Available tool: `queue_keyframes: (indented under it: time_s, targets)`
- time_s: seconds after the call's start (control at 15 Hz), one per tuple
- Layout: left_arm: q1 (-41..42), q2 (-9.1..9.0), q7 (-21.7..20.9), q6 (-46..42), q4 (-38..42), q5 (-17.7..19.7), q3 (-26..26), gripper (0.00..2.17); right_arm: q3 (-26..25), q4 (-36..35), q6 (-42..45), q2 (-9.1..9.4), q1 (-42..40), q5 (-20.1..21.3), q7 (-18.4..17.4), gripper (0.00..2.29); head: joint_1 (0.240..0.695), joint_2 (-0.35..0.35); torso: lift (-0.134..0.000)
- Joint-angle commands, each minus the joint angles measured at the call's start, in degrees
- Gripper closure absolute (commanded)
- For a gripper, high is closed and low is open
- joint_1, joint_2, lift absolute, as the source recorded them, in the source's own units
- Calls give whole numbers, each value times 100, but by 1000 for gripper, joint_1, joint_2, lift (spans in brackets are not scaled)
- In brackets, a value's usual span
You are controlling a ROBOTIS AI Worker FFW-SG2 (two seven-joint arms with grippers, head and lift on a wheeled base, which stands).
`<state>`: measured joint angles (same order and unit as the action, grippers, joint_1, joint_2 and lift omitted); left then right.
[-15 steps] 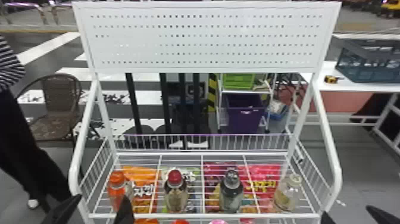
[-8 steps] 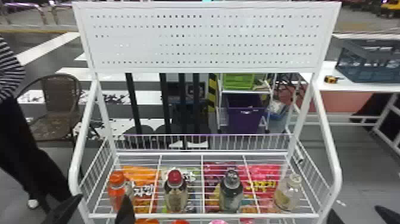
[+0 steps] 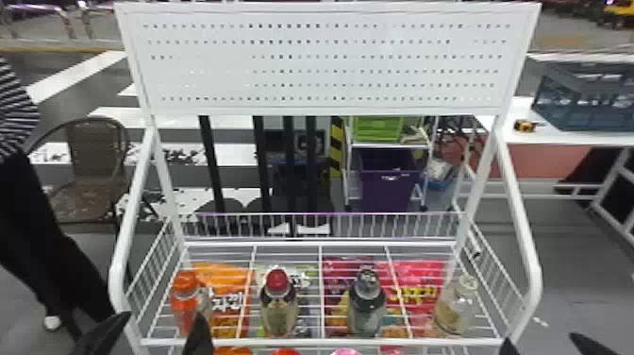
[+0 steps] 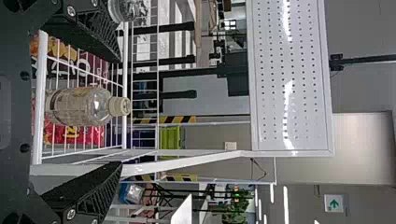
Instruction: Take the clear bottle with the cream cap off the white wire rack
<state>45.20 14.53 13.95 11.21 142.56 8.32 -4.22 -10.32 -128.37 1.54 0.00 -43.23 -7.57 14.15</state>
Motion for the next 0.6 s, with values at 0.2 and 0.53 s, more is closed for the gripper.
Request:
queue_keyframes:
  time_s: [0.2, 0.53]
  targets:
    - [-46, -3, 20, 35, -140, -15, -9, 137, 443, 2764, 1414, 5, 1449, 467, -316, 124, 499, 0, 0]
    - [-161, -12, 29, 123, -255, -59, -70, 137, 716, 4452, 2381, 5, 2486, 748, -721, 127, 499, 0, 0]
